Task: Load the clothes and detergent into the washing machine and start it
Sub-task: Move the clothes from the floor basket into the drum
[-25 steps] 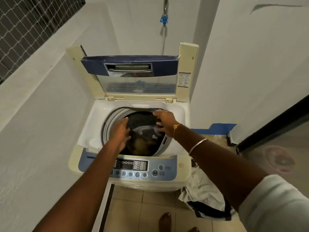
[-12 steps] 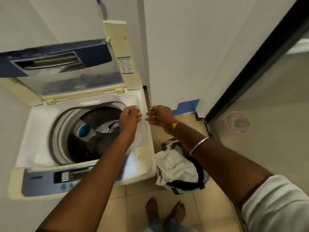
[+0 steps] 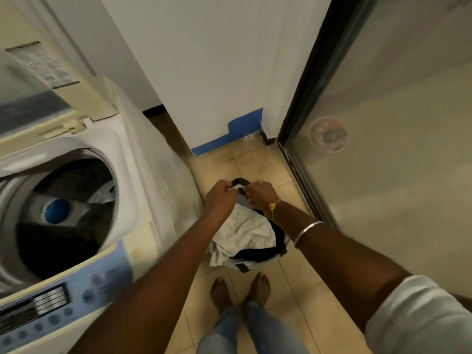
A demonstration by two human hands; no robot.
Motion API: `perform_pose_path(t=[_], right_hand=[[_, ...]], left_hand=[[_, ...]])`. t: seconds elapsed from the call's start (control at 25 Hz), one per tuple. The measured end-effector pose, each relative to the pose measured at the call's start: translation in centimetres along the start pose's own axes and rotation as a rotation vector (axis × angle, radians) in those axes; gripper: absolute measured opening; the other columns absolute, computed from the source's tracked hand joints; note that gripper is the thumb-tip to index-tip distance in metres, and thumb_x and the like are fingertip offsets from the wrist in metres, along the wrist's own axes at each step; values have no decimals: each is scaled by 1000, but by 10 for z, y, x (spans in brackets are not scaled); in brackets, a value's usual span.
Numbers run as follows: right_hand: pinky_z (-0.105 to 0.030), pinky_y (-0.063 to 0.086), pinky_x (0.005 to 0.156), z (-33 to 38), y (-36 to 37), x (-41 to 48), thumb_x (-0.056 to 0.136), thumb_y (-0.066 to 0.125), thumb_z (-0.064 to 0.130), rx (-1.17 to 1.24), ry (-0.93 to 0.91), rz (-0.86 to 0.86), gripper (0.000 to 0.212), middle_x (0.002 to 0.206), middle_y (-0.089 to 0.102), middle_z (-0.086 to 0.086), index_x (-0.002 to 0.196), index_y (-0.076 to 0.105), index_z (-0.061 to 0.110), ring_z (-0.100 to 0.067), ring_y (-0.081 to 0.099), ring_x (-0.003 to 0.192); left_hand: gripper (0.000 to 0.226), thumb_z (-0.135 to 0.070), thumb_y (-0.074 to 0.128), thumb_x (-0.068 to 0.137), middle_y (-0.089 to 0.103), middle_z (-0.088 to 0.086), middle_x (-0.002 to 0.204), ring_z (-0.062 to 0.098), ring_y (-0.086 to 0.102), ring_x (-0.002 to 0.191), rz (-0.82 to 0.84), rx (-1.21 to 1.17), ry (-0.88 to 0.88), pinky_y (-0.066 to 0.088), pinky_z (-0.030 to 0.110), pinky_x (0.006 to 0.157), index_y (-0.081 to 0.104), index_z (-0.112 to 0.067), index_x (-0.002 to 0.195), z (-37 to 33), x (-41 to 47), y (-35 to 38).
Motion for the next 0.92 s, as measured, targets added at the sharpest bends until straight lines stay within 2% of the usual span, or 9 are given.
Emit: perform_pose_path(t=[0.12, 0.24, 0.32, 0.44, 0.52, 0.6, 0.68, 0.8, 0.92], right_hand=[[-47, 49, 98, -85, -23, 52, 93, 65, 31, -213, 104, -13, 47, 127, 60, -18, 129, 58, 3, -33, 58, 112], [-46, 39, 111, -166, -25, 106, 84, 75, 45, -178, 204, -57, 89, 154, 39, -16, 152, 33, 6, -37, 43, 137], [-52, 35, 114, -212, -22, 149, 74, 78, 60, -212, 242, -81, 115, 161, 24, -17, 158, 15, 13, -40, 35, 142], [-54, 31, 116, -261, -17, 201, 64, 79, 70, -204, 325, -119, 134, 163, 15, -17, 159, 3, 15, -41, 27, 145], [-52, 31, 117, -291, -11, 240, 46, 81, 78, -88, 337, -132, 150, 163, 21, -13, 160, 6, 15, -38, 30, 145], [-51, 32, 117, -320, 0, 270, 33, 81, 81, 13, 359, -96, 157, 163, 24, -8, 159, 16, 16, -34, 32, 145], [-50, 32, 117, -346, 22, 289, 48, 83, 76, 49, 396, -1, 141, 161, 27, -6, 158, 20, 16, -33, 33, 145], [-46, 36, 115, -359, 62, 299, 89, 70, 45, 142, 400, 104, 77, 150, 45, -12, 150, 39, 9, -33, 46, 136], [-41, 51, 100, -337, 70, 269, 91, 71, 26, 173, 373, 66, 41, 123, 65, -16, 125, 62, 4, -33, 62, 114]], left_hand=[[35, -24, 56, 98, 62, 8, 127, 28, 58, 121, 49, 6, -102, 44, 32, 98, 59, -11, 130, 63, 27, 71], [57, -34, 62, 95, 53, 8, 142, 29, 52, 130, 97, -35, -266, 43, 36, 104, 43, -15, 146, 133, 50, 130], [72, -42, 65, 93, 43, 10, 152, 31, 44, 137, 84, -16, -294, 37, 38, 108, 33, -18, 153, 175, 74, 164], [96, -57, 69, 85, 23, 14, 162, 36, 29, 146, 82, 29, -398, 29, 44, 115, 17, -22, 158, 235, 112, 200], [109, -63, 72, 79, 19, 14, 164, 36, 28, 147, 95, -16, -472, 29, 47, 117, 12, -21, 159, 273, 141, 226], [115, -66, 75, 73, 28, 12, 162, 32, 35, 145, 79, -145, -511, 32, 46, 118, 18, -16, 159, 295, 164, 246], [123, -69, 76, 68, 25, 8, 164, 30, 30, 148, 12, -160, -549, 26, 43, 121, 15, -14, 159, 308, 180, 257], [100, -57, 75, 79, 34, 7, 159, 29, 35, 145, -13, -147, -501, 27, 37, 117, 27, -14, 156, 315, 192, 268], [69, -41, 72, 85, 53, 5, 144, 30, 53, 130, 66, -264, -468, 39, 35, 107, 49, -15, 145, 312, 183, 257]])
Point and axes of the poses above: each hand's wrist, its own x-axis towards the middle knuckle, its own y-axis out of the palm, z = x × y, the point moved 7 cm from there along x, towards the middle knuckle
